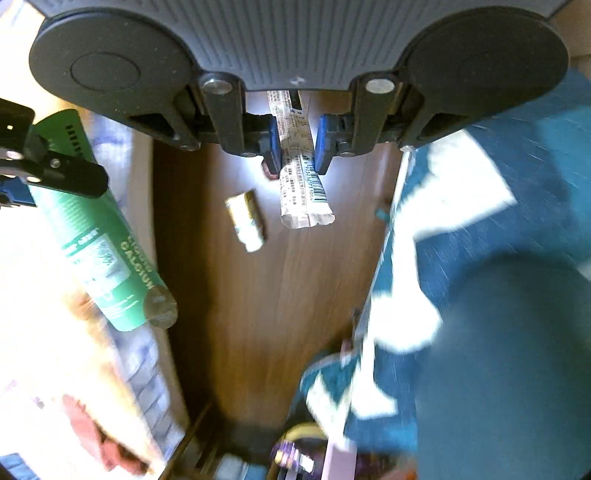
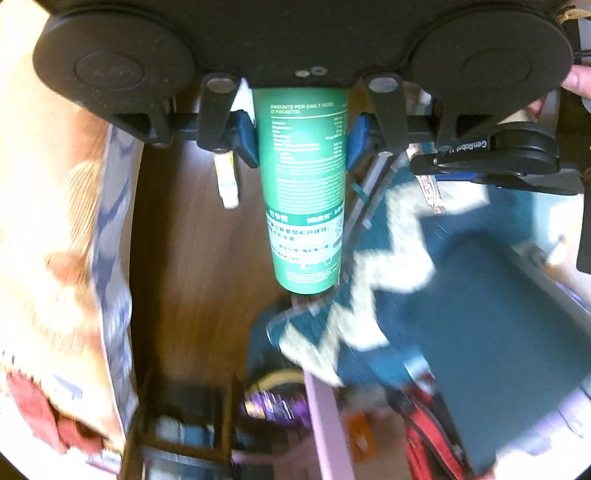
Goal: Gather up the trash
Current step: 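Carry the paper strip and green can with both tools over the wastebasket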
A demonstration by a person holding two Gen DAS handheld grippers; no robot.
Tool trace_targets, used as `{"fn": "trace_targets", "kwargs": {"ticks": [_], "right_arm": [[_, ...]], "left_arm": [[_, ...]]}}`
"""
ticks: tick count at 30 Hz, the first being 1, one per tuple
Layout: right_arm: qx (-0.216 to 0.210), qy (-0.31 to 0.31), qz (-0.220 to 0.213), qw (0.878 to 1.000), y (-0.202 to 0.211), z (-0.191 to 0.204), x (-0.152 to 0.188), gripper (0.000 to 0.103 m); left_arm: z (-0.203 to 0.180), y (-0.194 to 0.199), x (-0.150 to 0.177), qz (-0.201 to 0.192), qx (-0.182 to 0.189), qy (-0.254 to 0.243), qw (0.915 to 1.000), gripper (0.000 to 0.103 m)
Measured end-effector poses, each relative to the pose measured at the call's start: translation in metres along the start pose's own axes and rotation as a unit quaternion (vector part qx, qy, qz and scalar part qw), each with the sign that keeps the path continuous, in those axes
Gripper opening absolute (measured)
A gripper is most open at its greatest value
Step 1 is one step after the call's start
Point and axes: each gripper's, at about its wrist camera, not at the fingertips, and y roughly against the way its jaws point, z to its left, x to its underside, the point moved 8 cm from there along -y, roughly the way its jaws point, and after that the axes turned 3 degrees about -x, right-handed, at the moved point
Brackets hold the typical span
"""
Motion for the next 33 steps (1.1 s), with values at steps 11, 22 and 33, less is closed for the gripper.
{"fn": "trace_targets", "kwargs": {"ticks": [11, 22, 33], "right_arm": [[-0.028, 0.069, -0.07, 0.995, 0.134, 0.095, -0.114, 0.048], [-0.049, 0.098, -0.073, 0.991, 0.139, 0.193, -0.191, 0.049], [-0.001, 0.149, 0.004, 0.989, 0.044, 0.271, -0.215, 0.049]], "left_arm": [[0.04, 0.2, -0.103, -0.107, 0.022, 0.026, 0.9936, 0.019], [0.134, 0.3, -0.192, -0.175, 0.038, 0.056, 0.9822, 0.019], [0.21, 0.251, -0.234, -0.099, -0.005, 0.024, 0.9947, 0.019]]}}
